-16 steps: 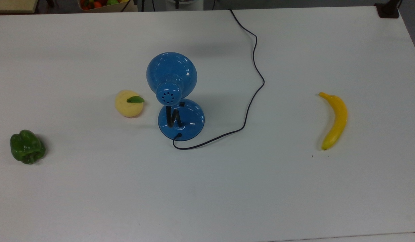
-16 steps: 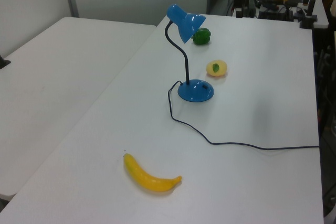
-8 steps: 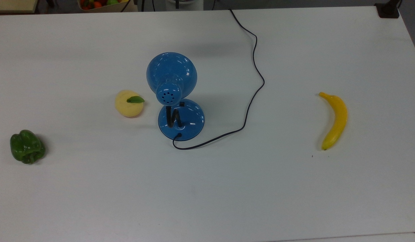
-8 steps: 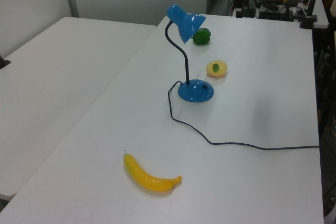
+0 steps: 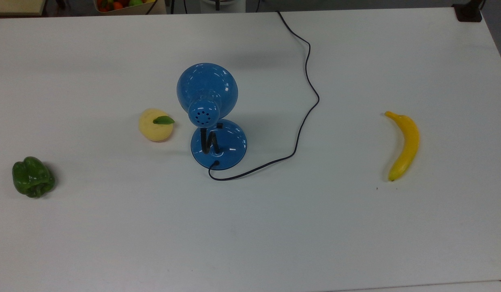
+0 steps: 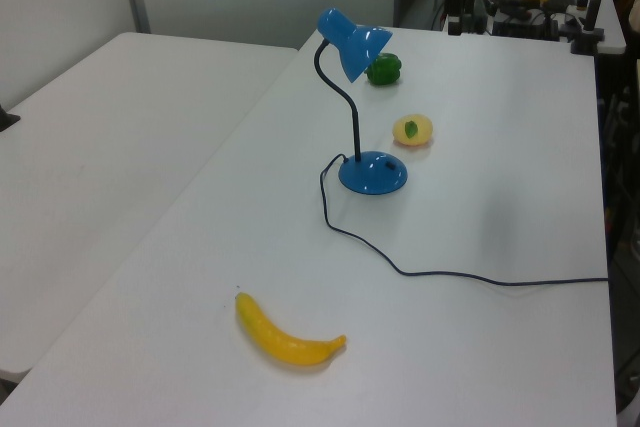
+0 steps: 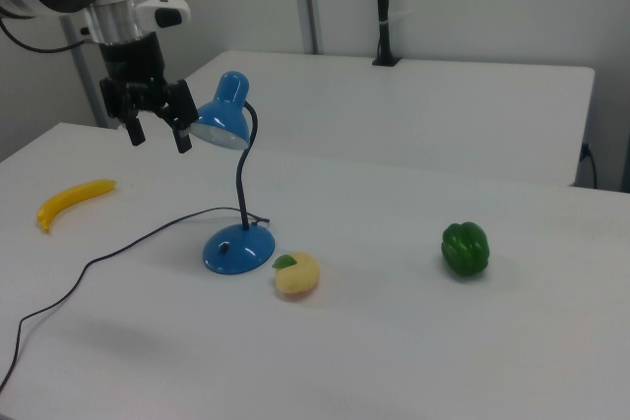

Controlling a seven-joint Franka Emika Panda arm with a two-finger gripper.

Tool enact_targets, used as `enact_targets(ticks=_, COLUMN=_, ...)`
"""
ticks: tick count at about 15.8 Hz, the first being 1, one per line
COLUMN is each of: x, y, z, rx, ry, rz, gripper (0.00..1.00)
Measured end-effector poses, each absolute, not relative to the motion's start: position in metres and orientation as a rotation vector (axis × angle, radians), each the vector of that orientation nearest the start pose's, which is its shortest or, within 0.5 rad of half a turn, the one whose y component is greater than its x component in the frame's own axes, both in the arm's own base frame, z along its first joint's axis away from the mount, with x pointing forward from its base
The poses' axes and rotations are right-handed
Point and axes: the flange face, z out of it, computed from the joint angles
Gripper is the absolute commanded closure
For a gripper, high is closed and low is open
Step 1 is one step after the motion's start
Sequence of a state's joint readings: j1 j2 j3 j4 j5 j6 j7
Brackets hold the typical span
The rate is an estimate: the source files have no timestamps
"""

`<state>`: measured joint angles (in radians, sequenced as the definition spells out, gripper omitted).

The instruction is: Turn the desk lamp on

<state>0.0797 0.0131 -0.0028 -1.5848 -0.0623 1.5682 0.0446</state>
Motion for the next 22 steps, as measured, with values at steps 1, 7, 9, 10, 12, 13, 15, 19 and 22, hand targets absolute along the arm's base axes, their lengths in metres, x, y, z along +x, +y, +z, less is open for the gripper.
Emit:
enact_targets(ticks=1, x=0.556, y=0.036, z=0.610, rx=-3.205, ry=-0.053, rz=0.042, gripper=0.43)
enact_targets(ticks=7, x=0.556, y=0.036, z=0.610, rx=-3.205, ry=-0.054, rz=0.042, gripper=1.00)
enact_targets(ticks=9, x=0.556, y=0.036, z=0.610, rx=-3.205, ry=-0.054, rz=0.043, gripper=1.00)
enact_targets(ticks=10, x=0.556, y=0.036, z=0.610, rx=-3.205, ry=-0.054, rz=0.043, gripper=1.00)
enact_targets(ticks=12, x=0.556, y=0.036, z=0.610, rx=-3.205, ry=-0.054, rz=0.043, gripper=1.00)
enact_targets(ticks=13, x=0.556, y=0.036, z=0.610, rx=-3.205, ry=-0.054, rz=0.044, gripper=1.00)
enact_targets(ticks=15, x=0.557, y=0.036, z=0.607, rx=-3.205, ry=-0.055, rz=0.047, gripper=1.00)
enact_targets(ticks=19, x=0.561, y=0.037, z=0.571, rx=-3.205, ry=-0.064, rz=0.056, gripper=1.00)
enact_targets(ticks=22, x=0.563, y=0.038, z=0.530, rx=-3.204, ry=-0.075, rz=0.065, gripper=1.00)
